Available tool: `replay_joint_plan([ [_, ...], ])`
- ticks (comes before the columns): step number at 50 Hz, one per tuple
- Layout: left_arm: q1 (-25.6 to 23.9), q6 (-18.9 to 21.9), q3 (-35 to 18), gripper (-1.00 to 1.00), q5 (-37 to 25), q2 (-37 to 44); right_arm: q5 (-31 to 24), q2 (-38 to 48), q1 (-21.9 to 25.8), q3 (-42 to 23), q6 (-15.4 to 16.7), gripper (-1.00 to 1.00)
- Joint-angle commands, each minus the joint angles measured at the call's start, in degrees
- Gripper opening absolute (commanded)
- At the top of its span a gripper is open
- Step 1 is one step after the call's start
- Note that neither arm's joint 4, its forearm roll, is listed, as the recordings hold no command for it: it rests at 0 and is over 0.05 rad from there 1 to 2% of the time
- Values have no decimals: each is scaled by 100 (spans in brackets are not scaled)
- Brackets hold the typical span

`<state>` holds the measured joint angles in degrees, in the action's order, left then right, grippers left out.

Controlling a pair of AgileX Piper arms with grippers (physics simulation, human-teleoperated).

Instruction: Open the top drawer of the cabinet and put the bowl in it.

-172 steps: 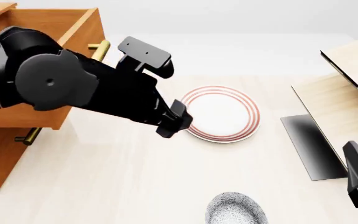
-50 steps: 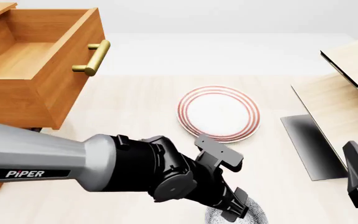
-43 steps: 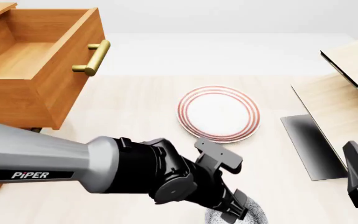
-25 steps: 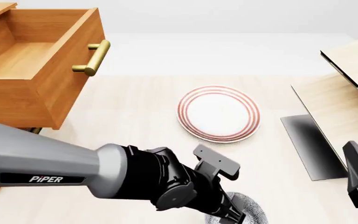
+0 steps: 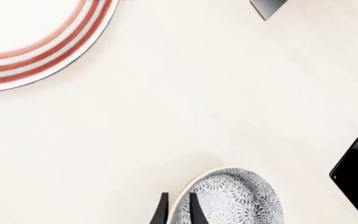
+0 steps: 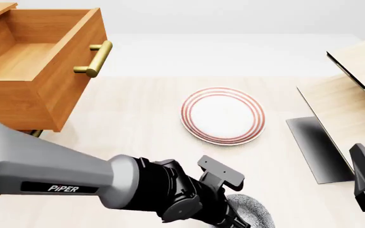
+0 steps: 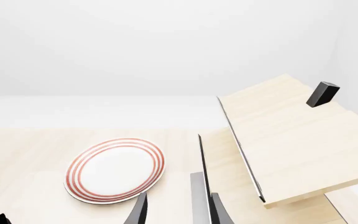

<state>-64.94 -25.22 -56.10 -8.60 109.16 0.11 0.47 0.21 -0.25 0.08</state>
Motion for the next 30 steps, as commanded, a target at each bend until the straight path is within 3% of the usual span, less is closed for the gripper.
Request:
replay_joint_plan([
  [1,38,-10,115,-100,101,7,2,5,-4,0,0,100],
  [30,193,115,178,-100,-63,-757,1,3,-4,0,-1,100],
])
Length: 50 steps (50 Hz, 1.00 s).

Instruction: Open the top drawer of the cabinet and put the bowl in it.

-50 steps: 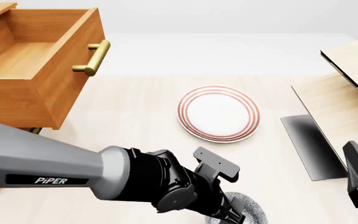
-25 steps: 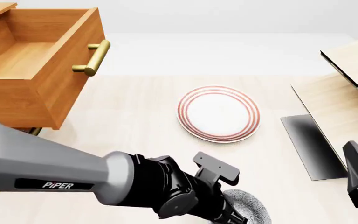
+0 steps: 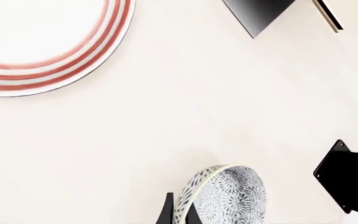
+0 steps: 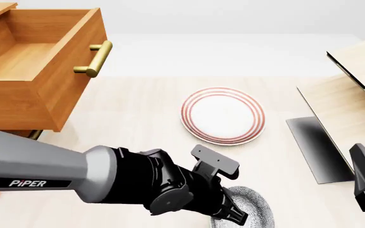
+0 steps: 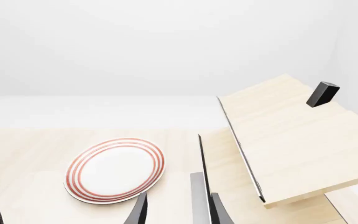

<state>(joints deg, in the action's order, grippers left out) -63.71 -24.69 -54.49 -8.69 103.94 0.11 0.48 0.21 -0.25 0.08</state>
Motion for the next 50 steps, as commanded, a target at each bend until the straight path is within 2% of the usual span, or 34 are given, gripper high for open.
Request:
replay_joint_plan([
  [1,85,89,16,-100,-69,-253,1,2,-3,0,-1,100],
  [15,396,210,133,-100,-279,-732,2,3,-3,0,-2,100],
  [25,641,340,-21,-100,-641,-1040,2,4,-3,0,0,100],
  [31,849,265,-32,-100,-794,-1261,1,4,-4,0,-1,100],
  [40,1024,179,-351,-100,-1117,-1410,2,5,-3,1,-2,100],
  [50,1174,314,-854,-100,-1488,-1423,2,3,-3,0,-2,100],
])
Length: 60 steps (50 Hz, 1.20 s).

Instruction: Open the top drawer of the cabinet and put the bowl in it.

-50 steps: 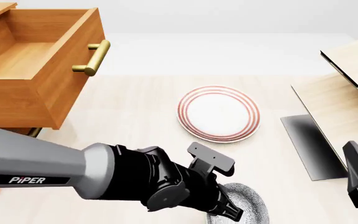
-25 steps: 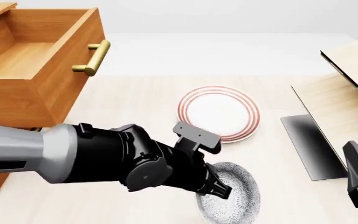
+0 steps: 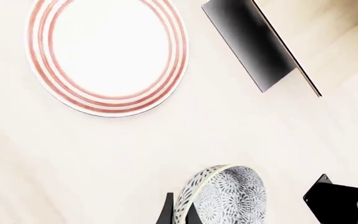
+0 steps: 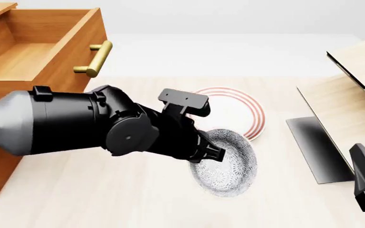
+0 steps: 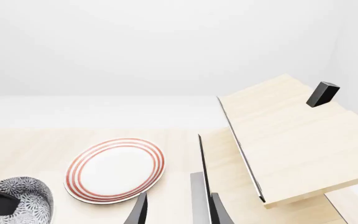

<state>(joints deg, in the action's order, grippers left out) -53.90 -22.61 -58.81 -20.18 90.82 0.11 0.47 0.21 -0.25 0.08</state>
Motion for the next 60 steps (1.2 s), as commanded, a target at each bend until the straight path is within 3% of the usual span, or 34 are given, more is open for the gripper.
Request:
replay_joint_plan([
  [1,225,119,-494,-100,-374,-95,2,5,-5,0,-1,100],
  [21,618,196,-1518,-100,-1092,-51,2,6,-4,1,-1,100],
  [23,456,5,-1683,-100,-1116,0,2,7,-3,1,-1,100],
  [25,642,186,-1778,-100,-1270,2,2,4,-5,0,-4,100],
  [49,1316,517,-3346,-100,-2452,355,2,7,-3,1,-3,100],
  [60,1531,489,-4132,-100,-2914,525,2,7,-5,1,-2,100],
])
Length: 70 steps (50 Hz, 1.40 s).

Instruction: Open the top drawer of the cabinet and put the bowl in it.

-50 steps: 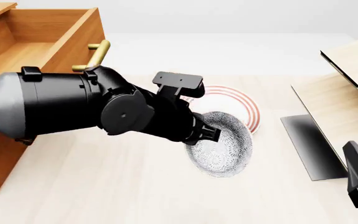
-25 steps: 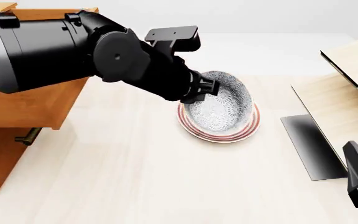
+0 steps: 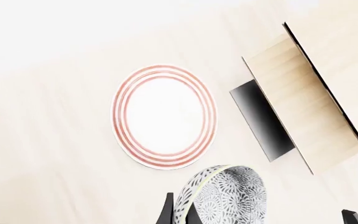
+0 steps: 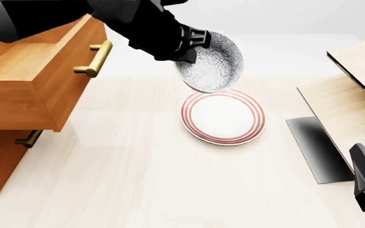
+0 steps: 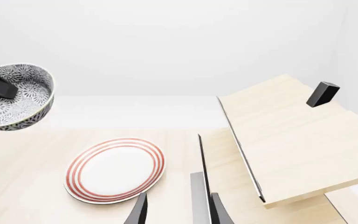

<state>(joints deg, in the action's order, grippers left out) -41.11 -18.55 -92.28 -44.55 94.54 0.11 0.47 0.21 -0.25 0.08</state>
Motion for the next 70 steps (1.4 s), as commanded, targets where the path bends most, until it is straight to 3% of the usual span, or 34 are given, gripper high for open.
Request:
replay_joint_plan([
  [1,289,89,-854,-100,-522,165,1,3,-5,0,0,100],
  [15,642,135,-2172,-100,-1248,654,2,7,-4,1,-3,100],
  [30,1030,7,-2717,-100,-1513,890,2,4,-4,0,-3,100],
  [36,1195,25,-3258,-100,-1811,1071,2,8,-4,1,-2,100],
  [46,1443,-6,-3722,-100,-2073,1226,2,6,-4,1,-2,100],
  [58,1824,-33,-3538,-100,-2043,1005,2,6,-3,1,-2,100],
  [70,2236,-118,-2898,-100,-1798,604,2,4,-4,0,-2,100],
])
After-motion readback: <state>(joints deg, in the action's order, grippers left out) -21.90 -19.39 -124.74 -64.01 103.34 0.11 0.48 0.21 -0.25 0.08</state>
